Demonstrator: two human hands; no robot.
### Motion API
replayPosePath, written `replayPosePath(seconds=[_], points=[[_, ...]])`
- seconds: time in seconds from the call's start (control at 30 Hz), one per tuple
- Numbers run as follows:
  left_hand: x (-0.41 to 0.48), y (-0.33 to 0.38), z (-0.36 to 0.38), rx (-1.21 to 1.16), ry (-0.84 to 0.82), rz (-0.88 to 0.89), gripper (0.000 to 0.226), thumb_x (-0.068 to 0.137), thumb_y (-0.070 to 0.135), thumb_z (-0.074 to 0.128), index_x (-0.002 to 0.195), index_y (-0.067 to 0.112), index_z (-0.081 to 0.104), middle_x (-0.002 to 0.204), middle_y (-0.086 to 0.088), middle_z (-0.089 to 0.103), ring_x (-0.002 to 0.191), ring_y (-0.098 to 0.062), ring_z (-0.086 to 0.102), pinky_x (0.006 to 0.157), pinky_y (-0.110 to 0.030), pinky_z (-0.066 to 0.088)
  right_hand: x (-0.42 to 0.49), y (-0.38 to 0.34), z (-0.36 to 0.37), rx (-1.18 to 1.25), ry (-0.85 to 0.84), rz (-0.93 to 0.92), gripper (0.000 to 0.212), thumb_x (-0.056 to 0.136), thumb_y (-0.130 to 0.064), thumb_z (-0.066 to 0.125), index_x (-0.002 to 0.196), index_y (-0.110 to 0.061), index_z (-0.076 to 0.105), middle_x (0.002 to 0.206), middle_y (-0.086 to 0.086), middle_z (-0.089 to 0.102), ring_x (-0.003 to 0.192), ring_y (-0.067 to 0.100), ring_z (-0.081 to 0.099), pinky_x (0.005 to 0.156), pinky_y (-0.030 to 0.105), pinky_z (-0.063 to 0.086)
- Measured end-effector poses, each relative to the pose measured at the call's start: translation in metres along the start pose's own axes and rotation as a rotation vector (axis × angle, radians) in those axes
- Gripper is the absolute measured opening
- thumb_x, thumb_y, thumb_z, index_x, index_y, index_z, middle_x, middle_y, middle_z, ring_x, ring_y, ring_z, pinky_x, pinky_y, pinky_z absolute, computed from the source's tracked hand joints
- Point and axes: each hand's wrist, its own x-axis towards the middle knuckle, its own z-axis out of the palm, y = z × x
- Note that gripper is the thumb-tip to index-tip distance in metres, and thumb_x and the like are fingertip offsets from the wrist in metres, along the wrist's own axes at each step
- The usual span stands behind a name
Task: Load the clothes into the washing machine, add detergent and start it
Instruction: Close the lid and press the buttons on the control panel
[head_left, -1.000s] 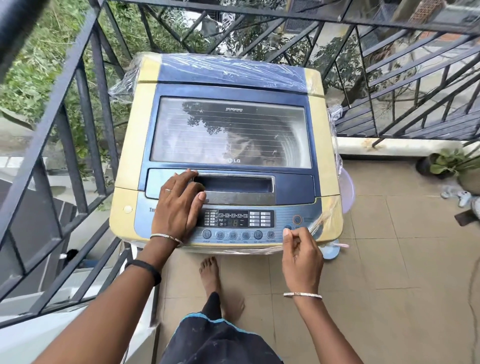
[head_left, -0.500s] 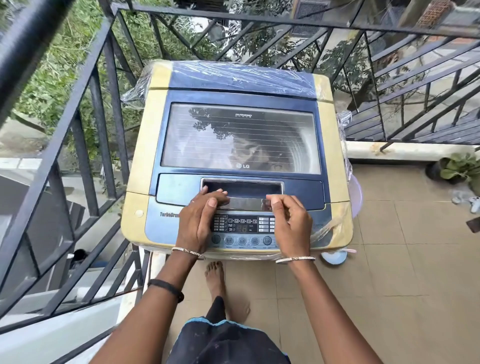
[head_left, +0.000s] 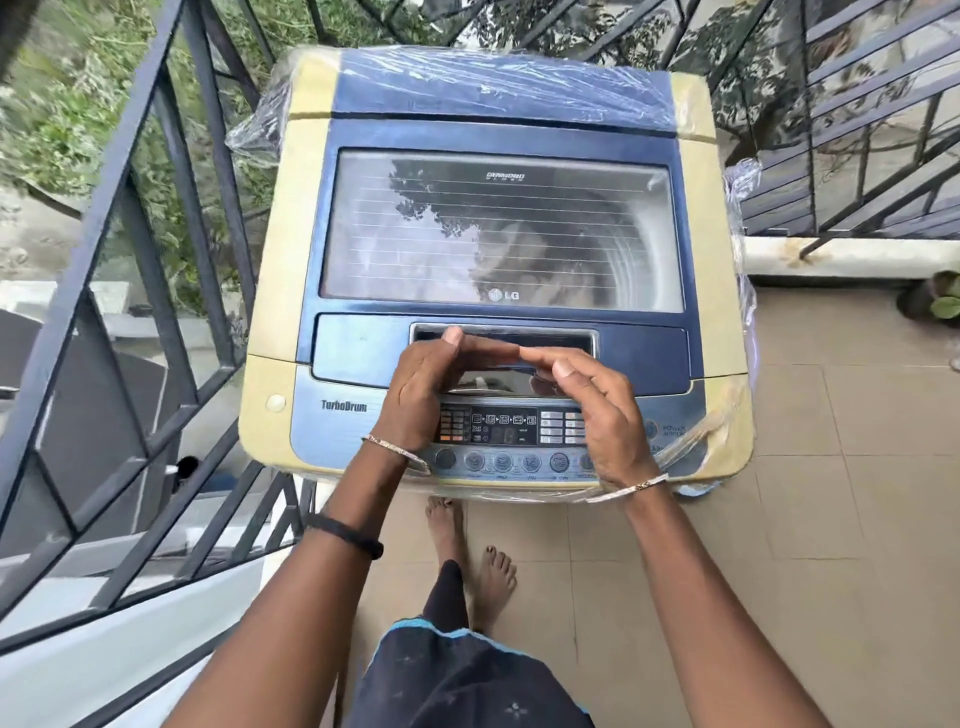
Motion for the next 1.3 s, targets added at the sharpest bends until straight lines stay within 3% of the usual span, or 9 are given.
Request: replayPosePath(seconds=[0.13,0.3,0.37,0.43,0.53,0.73,0.93,1.1,1.3], points=[[0.003,-0.005,-0.006,-0.027,-0.049,0.001,0.058,0.100,0.026,0.022,0.111,-0.011,0.065,0.114,-0.024,0.068,0.107,-0.022,0.067,0.082,-0.013,0.046,0.003,0.004,0.000,0.037,-0.034,-0.010,0.034,0.097,-0.013,0.041,0.117,-0.003,0.067,0.120,0.009,0.068,0.120,0.026,0.059,0.105,0.055,0.042],[0.002,-0.011,-0.004,0.012,-0.025,0.080,0.055,0.103,0.019,0.019,0.113,-0.013,0.063,0.105,-0.017,0.069,0.078,0.006,0.061,0.071,-0.006,0.042,0.005,0.011,0.005,0.060,-0.034,-0.039,0.034,0.098,-0.011,0.040,0.120,-0.004,0.066,0.121,0.008,0.067,0.121,0.028,0.058,0.104,0.057,0.043],[0.001,-0.015,-0.002,0.027,0.009,0.110,0.055,0.103,0.017,0.019,0.111,-0.014,0.063,0.100,-0.014,0.069,0.074,0.007,0.060,0.069,-0.006,0.041,0.006,0.015,0.005,0.042,-0.032,-0.062,0.033,0.099,-0.011,0.041,0.119,-0.005,0.066,0.122,0.008,0.066,0.121,0.029,0.058,0.103,0.059,0.043],[0.001,-0.019,-0.001,0.022,0.055,0.130,0.055,0.103,0.021,0.022,0.108,-0.011,0.066,0.104,-0.018,0.070,0.080,-0.002,0.065,0.073,-0.013,0.046,0.005,0.018,0.006,0.020,-0.025,-0.077,0.033,0.099,-0.011,0.041,0.118,-0.005,0.067,0.120,0.008,0.067,0.119,0.029,0.059,0.100,0.059,0.045],[-0.002,-0.025,0.001,-0.001,0.108,0.153,0.059,0.101,0.033,0.025,0.103,-0.005,0.071,0.103,-0.020,0.073,0.099,-0.031,0.069,0.088,-0.041,0.051,0.004,0.020,0.008,-0.029,-0.018,-0.100,0.031,0.100,-0.012,0.041,0.112,-0.007,0.069,0.112,0.008,0.069,0.111,0.029,0.062,0.095,0.056,0.049],[-0.004,-0.026,0.003,-0.031,0.117,0.192,0.066,0.100,0.035,0.018,0.102,-0.005,0.070,0.104,-0.023,0.072,0.102,-0.040,0.067,0.094,-0.059,0.047,0.003,0.020,0.006,-0.044,-0.032,-0.117,0.032,0.102,-0.008,0.039,0.107,-0.005,0.071,0.107,0.012,0.070,0.106,0.027,0.065,0.092,0.038,0.052],[-0.004,-0.025,0.004,-0.035,0.108,0.199,0.067,0.099,0.036,0.018,0.101,-0.008,0.069,0.102,-0.024,0.072,0.100,-0.038,0.068,0.089,-0.049,0.051,0.003,0.020,0.006,-0.056,-0.024,-0.135,0.031,0.101,-0.011,0.041,0.106,-0.008,0.071,0.104,0.010,0.071,0.103,0.026,0.066,0.089,0.037,0.052],[-0.004,-0.023,0.007,-0.020,0.109,0.227,0.064,0.102,0.030,0.016,0.100,-0.005,0.070,0.099,-0.021,0.073,0.097,-0.033,0.070,0.079,-0.027,0.048,0.003,0.019,0.007,-0.075,-0.022,-0.142,0.031,0.102,-0.010,0.041,0.107,-0.009,0.071,0.105,0.008,0.071,0.103,0.025,0.066,0.091,0.039,0.052],[-0.005,-0.023,0.007,-0.018,0.108,0.218,0.064,0.101,0.030,0.016,0.100,-0.005,0.070,0.099,-0.021,0.073,0.095,-0.032,0.070,0.077,-0.021,0.046,0.004,0.018,0.008,-0.072,-0.023,-0.137,0.030,0.102,-0.010,0.041,0.107,-0.007,0.071,0.105,0.007,0.071,0.102,0.021,0.066,0.089,0.030,0.052]])
